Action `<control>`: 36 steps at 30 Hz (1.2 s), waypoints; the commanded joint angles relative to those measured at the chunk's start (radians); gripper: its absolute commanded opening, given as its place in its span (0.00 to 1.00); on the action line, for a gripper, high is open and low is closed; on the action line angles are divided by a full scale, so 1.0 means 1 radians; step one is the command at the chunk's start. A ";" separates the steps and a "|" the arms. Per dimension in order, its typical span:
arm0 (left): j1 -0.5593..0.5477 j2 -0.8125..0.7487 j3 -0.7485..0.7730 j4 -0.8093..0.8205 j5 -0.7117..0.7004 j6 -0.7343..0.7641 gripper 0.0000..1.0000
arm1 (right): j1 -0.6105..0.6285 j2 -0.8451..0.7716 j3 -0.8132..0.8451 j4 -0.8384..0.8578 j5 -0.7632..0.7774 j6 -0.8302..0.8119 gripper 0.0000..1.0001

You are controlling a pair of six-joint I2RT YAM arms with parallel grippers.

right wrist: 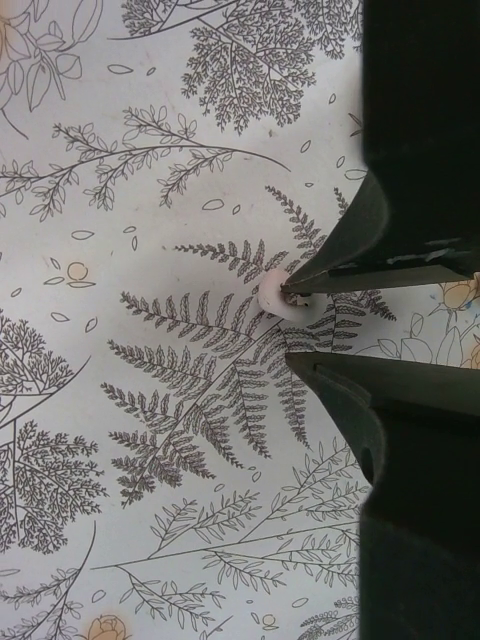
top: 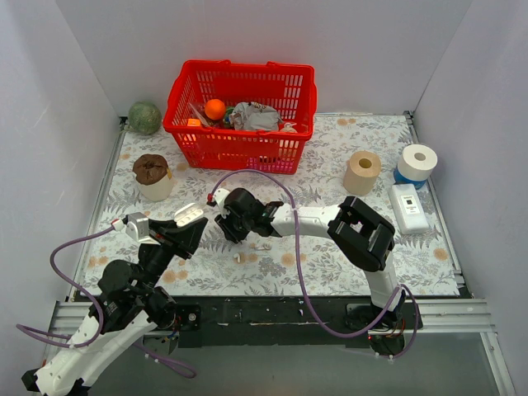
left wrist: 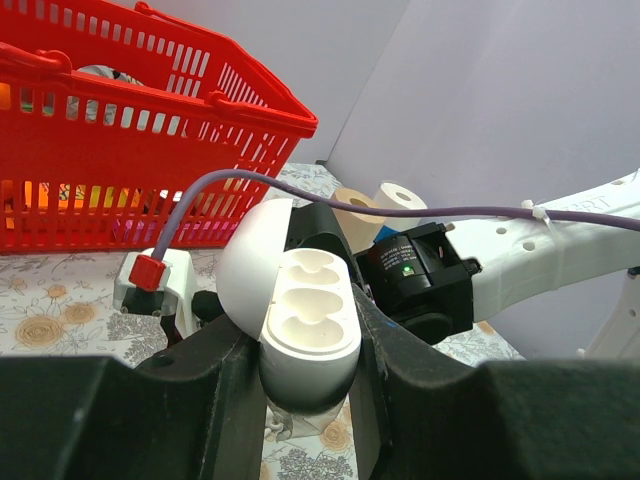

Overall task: Insert the wireless bluetooth earbuds into the charging case
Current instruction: Pick up the earbud from the center of the board.

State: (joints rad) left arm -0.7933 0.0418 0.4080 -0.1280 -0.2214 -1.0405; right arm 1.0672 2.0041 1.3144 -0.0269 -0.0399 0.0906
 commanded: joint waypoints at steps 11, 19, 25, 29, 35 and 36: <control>0.005 0.006 0.009 -0.002 -0.003 0.000 0.00 | -0.009 -0.014 -0.014 -0.016 0.084 0.014 0.09; 0.005 0.017 0.011 0.005 0.004 0.000 0.00 | -0.024 -0.031 -0.027 -0.033 0.086 0.018 0.01; 0.005 0.050 0.037 0.019 0.010 0.003 0.00 | -0.038 -0.235 -0.060 -0.128 0.190 -0.009 0.01; 0.005 0.116 0.048 0.073 0.052 0.019 0.00 | -0.039 -0.465 -0.043 -0.290 0.262 -0.049 0.01; 0.003 0.268 0.060 0.211 0.189 0.042 0.00 | -0.039 -0.860 -0.083 -0.412 0.161 -0.138 0.01; 0.005 0.292 0.061 0.255 0.258 0.048 0.00 | -0.039 -0.902 -0.080 -0.425 0.123 -0.150 0.01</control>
State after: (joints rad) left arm -0.7933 0.2470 0.4267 -0.0113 -0.1265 -1.0256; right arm 1.0241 1.3132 1.2377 -0.3489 0.1768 0.0208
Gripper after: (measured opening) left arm 0.297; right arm 0.052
